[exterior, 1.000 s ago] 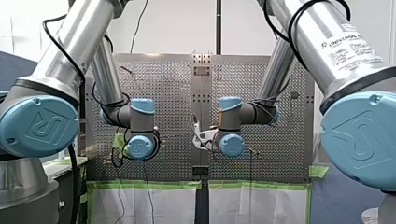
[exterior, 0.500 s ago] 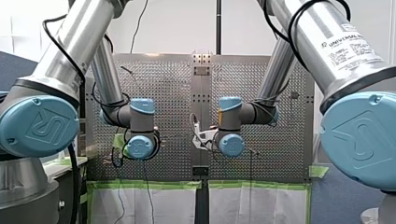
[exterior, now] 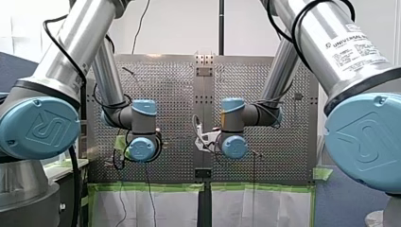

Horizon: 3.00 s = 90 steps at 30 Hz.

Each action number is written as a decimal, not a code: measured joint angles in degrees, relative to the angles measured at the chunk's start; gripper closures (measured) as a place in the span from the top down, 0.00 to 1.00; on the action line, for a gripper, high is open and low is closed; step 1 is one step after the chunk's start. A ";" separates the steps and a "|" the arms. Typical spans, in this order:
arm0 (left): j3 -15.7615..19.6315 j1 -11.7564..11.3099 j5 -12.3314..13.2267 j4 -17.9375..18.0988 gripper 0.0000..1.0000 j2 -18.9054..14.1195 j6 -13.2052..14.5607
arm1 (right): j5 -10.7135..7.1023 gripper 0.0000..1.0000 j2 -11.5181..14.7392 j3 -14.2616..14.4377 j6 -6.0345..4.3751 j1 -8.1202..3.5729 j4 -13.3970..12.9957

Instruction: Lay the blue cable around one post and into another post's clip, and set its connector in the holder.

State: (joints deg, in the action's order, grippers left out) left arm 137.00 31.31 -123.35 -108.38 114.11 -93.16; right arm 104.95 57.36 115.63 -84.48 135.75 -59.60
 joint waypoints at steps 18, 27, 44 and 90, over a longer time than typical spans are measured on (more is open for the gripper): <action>0.00 0.00 0.00 0.00 1.00 0.00 0.00 | 0.00 0.00 0.00 0.00 0.00 0.00 0.00; 0.00 0.00 0.00 0.00 1.00 0.00 0.00 | 0.00 0.00 0.00 0.00 0.00 0.00 0.00; 0.00 0.00 0.00 0.00 1.00 0.00 0.00 | 0.00 0.00 0.00 0.00 0.00 0.00 0.00; 0.62 2.72 0.09 0.09 1.00 1.14 0.44 | 0.00 0.00 0.00 -0.08 0.00 0.00 0.00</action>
State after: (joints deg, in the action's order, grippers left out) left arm 137.61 34.03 -123.26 -108.29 115.25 -92.72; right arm 104.95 57.36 115.55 -84.48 135.75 -59.60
